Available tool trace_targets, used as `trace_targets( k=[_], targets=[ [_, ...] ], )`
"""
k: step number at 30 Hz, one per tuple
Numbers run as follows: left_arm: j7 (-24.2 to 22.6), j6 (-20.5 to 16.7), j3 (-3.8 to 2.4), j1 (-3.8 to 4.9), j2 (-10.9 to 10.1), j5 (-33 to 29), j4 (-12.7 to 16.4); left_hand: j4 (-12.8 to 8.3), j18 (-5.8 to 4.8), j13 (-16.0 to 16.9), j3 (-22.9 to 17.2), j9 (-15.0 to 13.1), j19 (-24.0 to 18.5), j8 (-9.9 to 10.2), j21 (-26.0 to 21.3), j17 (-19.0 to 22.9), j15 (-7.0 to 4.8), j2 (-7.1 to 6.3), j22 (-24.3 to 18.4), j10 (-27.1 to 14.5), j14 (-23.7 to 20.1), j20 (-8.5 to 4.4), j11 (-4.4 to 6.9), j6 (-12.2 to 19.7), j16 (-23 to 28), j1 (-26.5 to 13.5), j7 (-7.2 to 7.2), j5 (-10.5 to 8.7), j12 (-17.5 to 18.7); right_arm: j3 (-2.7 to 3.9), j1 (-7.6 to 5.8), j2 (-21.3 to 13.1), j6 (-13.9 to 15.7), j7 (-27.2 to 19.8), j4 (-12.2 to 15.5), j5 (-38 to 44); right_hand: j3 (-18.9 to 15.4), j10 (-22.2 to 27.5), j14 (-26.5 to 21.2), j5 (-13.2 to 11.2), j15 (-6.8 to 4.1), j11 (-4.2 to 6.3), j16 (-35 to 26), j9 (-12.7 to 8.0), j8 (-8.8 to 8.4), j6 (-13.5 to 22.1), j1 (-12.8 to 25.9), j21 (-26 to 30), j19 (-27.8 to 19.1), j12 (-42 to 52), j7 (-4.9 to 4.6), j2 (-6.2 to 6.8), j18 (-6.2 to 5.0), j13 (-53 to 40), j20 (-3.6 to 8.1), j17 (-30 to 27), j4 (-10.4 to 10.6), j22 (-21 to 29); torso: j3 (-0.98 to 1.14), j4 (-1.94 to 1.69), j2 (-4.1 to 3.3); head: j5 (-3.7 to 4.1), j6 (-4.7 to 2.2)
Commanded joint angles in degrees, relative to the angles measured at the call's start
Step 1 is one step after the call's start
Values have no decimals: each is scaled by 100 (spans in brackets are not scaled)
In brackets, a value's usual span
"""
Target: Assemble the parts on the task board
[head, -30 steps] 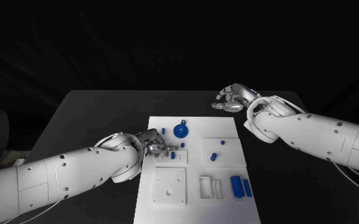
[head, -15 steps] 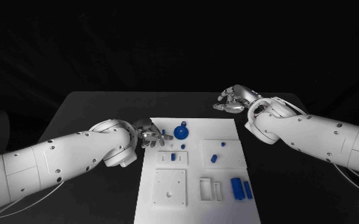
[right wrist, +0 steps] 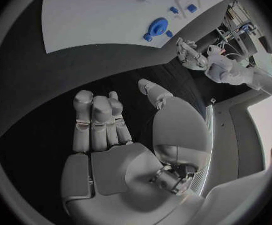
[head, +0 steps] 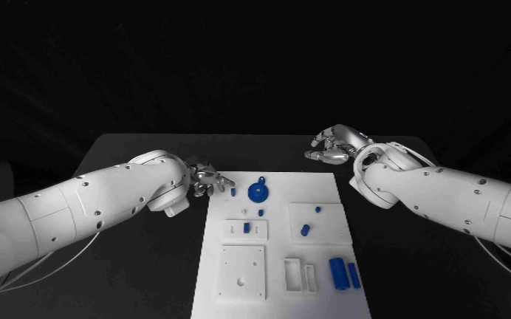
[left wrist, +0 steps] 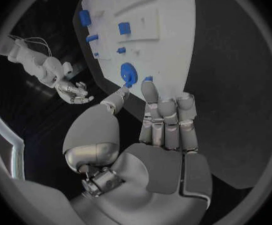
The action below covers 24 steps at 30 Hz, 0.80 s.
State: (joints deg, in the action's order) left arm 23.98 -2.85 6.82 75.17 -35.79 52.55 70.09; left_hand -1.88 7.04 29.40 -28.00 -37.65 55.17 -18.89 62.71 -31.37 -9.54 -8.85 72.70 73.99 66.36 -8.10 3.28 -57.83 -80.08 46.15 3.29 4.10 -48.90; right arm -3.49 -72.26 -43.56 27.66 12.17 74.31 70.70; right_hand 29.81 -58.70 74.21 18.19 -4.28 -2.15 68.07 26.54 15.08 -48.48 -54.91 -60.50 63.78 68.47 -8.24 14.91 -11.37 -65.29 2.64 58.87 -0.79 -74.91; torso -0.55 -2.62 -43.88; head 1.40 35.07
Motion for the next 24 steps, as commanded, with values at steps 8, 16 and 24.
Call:
trace_targets(
  k=[8, 16, 24],
  targets=[
    [137, 820, -6, 31, 378, 16, -509, 328, -92, -10, -17, 71, -51, 152, -84, 8, 96, -288, -21, -67, -58, -538, -88, 356, 30, -274, 85, -130, 54, 2, 2, 42, -27, -81, -31, -18, -2, 21, 48, 24, 3, 2, -35, -2, 7, -6, 27, 32, 6, 26, -44, -36, -363, 11, 52, 6, 21, -82, 4, 10, -13, 3, -7],
    [179, 1049, -4, 27, 637, 170, -823, 498, -95, 5, -90, 75, -59, 180, -79, -5, 123, -372, -9, -88, -80, -539, -117, 453, 9, -294, 115, -130, 43, 3, 2, 58, -29, -82, -19, -18, -2, 21, 48, 24, 3, 1, -35, -3, 6, -4, 25, 32, 6, 26, -44, -37, -363, 11, 53, 6, 21, -83, 8, 16, -17, 18, 7],
    [198, 969, -5, 27, 718, 217, -986, 590, -97, 24, -99, 74, -74, 192, -64, -20, 141, -291, 11, -110, -101, -533, -135, 514, -16, -285, 134, -129, 25, 3, 2, 49, -29, -79, 6, -18, -3, 21, 48, 25, 4, 1, -36, -4, 5, -1, 23, 33, 6, 27, -45, -38, -363, 12, 53, 6, 20, -83, 11, 14, -16, 37, 12]
  ],
)
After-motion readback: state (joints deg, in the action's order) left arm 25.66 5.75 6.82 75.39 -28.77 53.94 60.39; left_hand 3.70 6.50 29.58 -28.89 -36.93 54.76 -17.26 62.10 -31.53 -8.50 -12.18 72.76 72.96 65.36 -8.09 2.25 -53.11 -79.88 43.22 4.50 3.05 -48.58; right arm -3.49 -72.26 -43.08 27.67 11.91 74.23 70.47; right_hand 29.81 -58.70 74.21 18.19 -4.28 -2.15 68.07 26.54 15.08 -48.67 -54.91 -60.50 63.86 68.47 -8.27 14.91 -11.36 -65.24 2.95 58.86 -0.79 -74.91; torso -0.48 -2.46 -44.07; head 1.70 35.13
